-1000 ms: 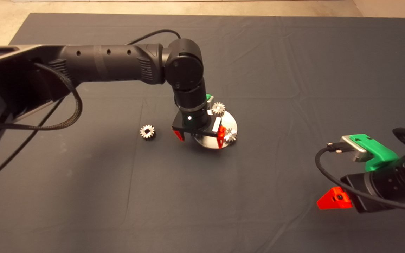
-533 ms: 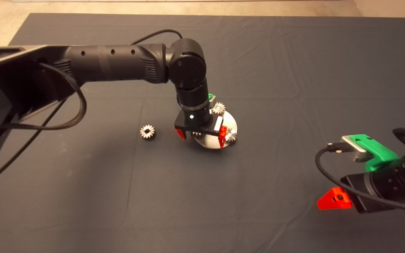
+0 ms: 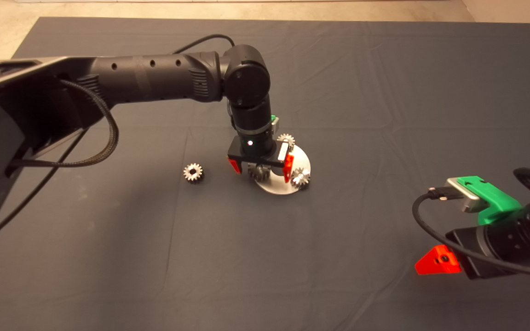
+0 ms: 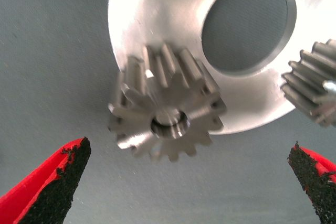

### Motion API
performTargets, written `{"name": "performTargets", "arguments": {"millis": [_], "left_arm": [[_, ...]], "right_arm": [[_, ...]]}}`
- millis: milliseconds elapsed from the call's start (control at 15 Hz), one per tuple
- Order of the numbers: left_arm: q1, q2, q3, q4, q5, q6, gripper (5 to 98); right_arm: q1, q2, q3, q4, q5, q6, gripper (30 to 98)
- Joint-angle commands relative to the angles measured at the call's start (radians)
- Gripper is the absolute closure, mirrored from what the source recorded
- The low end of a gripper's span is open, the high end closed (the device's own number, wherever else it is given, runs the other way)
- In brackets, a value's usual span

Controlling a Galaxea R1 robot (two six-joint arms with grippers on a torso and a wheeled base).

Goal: Remove an incorrectly installed larger gear and replace it with the correct smaller gear

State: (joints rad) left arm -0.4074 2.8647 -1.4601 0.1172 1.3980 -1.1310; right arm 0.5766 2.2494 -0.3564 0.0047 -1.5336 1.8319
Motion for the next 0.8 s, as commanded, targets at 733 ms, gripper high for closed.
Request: {"name": "performTargets", "arguments": {"millis": [733], "left_arm": [[0.024,0.009,-0.064,0.001,0.001,0.079,5.9]], "right_arm": [[0.016,-0.004,0.002,-0.003,-0.124,0.0,30.9]]}}
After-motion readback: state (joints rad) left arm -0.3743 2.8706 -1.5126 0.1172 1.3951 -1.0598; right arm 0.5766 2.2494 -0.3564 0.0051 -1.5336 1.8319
